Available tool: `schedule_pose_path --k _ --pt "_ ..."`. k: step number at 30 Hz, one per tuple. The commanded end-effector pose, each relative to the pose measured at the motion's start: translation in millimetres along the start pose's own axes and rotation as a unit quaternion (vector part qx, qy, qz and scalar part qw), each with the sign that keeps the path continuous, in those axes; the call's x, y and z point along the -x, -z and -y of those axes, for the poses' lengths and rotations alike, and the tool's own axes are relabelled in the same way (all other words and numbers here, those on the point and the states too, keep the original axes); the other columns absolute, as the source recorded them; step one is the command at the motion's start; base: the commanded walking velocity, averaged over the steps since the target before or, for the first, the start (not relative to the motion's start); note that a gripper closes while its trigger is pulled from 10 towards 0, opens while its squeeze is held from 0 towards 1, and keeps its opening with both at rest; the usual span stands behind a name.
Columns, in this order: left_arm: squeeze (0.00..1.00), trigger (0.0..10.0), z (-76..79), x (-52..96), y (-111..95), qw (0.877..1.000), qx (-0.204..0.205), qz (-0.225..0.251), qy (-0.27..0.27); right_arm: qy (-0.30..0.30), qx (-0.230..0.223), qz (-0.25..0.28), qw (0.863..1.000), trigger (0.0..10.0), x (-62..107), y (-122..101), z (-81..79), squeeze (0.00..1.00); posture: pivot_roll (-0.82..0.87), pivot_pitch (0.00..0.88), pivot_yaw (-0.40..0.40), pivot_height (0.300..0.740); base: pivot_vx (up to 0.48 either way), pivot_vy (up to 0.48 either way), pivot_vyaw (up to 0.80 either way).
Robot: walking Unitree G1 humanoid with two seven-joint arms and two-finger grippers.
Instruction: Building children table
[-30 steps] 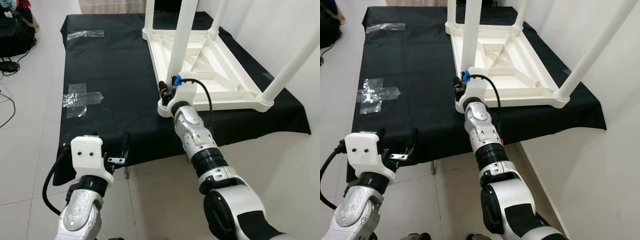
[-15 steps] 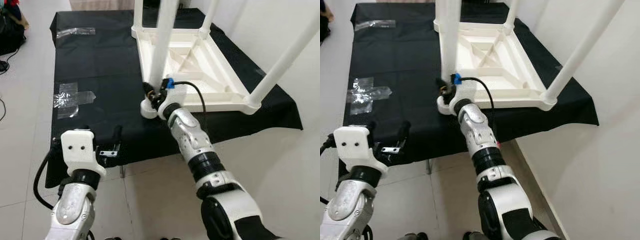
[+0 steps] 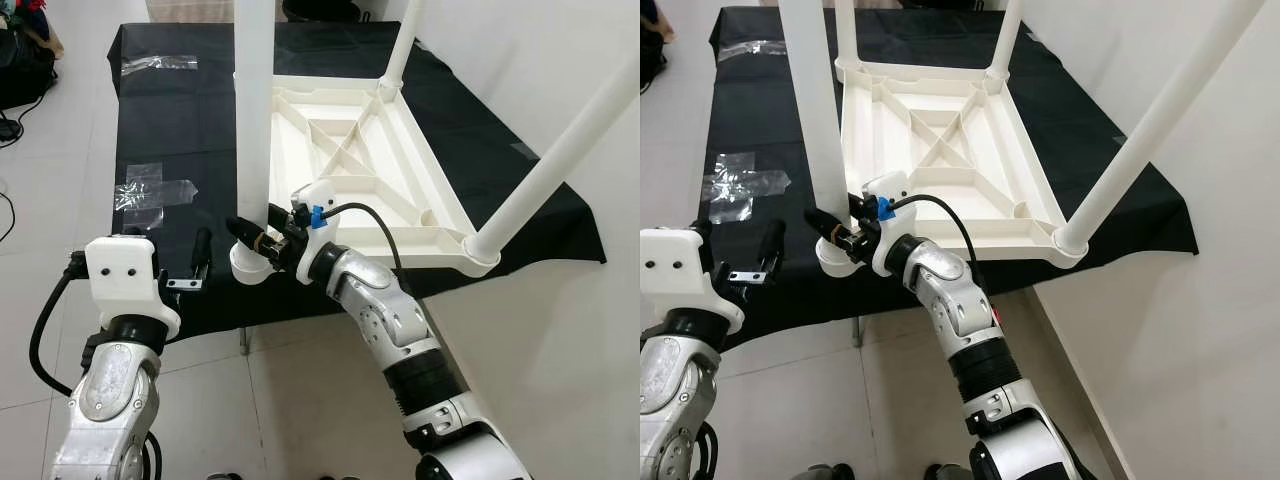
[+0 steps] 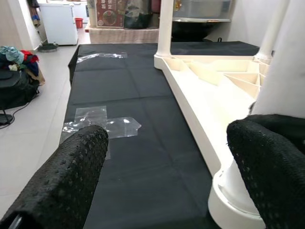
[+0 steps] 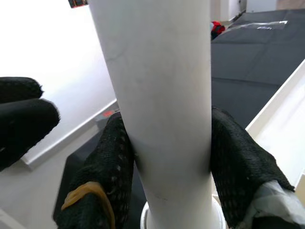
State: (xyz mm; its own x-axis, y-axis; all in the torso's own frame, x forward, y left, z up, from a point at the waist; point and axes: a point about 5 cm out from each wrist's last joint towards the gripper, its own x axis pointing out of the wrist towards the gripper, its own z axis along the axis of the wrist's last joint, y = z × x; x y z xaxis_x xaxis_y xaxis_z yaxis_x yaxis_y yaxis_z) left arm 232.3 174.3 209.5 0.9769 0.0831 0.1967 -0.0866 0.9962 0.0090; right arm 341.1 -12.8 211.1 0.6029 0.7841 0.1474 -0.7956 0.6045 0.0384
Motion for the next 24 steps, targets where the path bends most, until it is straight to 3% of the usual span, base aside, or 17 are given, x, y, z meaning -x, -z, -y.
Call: schedule_pose_path --k 1,2,5,6,7,12,13,19,20,22,23,24 --pt "0.00 10.0 -0.3 -0.1 5.1 1.000 0.000 -0.010 0.003 0.044 0.007 -0.002 0.999 10.0 2.5 -0.4 10.4 0.00 0.05 0.213 -0.137 0.740 0.000 0.000 0.00" --pt "0.00 10.0 -0.1 -0.2 4.9 1.000 0.000 -0.010 0.004 0.074 0.024 -0.005 0.997 0.0 3.2 -2.6 16.9 0.00 0.05 0.213 -0.136 0.740 0.000 0.000 0.00" --pt "0.00 10.0 0.1 -0.3 4.9 1.000 0.000 -0.009 0.003 0.124 0.053 -0.011 0.991 0.0 4.9 -4.7 27.3 0.00 0.05 0.212 -0.138 0.740 0.000 0.000 0.00" --pt "0.00 10.0 0.2 -0.4 4.8 1.000 0.000 -0.009 0.004 0.208 0.079 -0.021 0.975 0.0 10.5 -8.9 45.3 0.00 0.05 0.213 -0.140 0.740 0.000 0.000 0.00" --pt "0.00 10.0 0.2 -0.6 4.8 1.000 0.000 -0.009 0.004 0.234 0.088 -0.022 0.968 0.0 13.0 -10.9 50.9 0.00 0.05 0.213 -0.140 0.740 0.000 0.000 0.00" --pt "0.00 10.0 0.3 -0.9 4.8 1.000 0.001 -0.009 0.005 0.265 0.093 -0.027 0.959 0.0 16.7 -15.1 58.8 0.00 0.04 0.212 -0.138 0.740 0.000 0.000 0.00" --pt "0.00 10.0 0.0 -1.0 4.9 1.000 0.001 -0.010 0.005 0.266 0.085 -0.019 0.960 10.0 16.4 -17.7 58.2 0.00 0.04 0.214 -0.138 0.740 0.000 0.000 0.00" --pt "0.00 10.0 -0.5 -1.4 5.6 1.000 0.000 -0.010 0.005 0.227 0.056 0.016 0.972 10.0 9.8 -23.9 46.3 0.00 0.04 0.213 -0.136 0.740 0.000 0.000 0.00" --pt "0.00 10.0 0.2 -1.4 5.7 1.000 0.000 -0.011 0.006 0.228 0.060 0.023 0.972 10.0 8.9 -25.6 44.4 1.00 0.04 0.213 -0.136 0.740 0.000 0.000 0.00" --pt "0.00 10.0 0.2 -1.4 5.7 1.000 0.000 -0.011 0.006 0.228 0.060 0.023 0.972 10.0 8.9 -25.6 44.4 1.00 0.04 0.213 -0.136 0.740 0.000 0.000 0.00" --pt "0.00 10.0 1.3 -0.9 6.1 1.000 0.001 -0.012 0.007 0.225 0.059 0.025 0.972 10.0 6.8 -27.8 41.3 0.00 0.05 0.213 -0.138 0.740 0.000 0.000 0.00" --pt "0.00 10.0 1.3 -0.9 6.1 1.000 0.001 -0.012 0.007 0.225 0.059 0.025 0.972 10.0 6.8 -27.8 41.3 0.00 0.05 0.213 -0.138 0.740 0.000 0.000 0.00"
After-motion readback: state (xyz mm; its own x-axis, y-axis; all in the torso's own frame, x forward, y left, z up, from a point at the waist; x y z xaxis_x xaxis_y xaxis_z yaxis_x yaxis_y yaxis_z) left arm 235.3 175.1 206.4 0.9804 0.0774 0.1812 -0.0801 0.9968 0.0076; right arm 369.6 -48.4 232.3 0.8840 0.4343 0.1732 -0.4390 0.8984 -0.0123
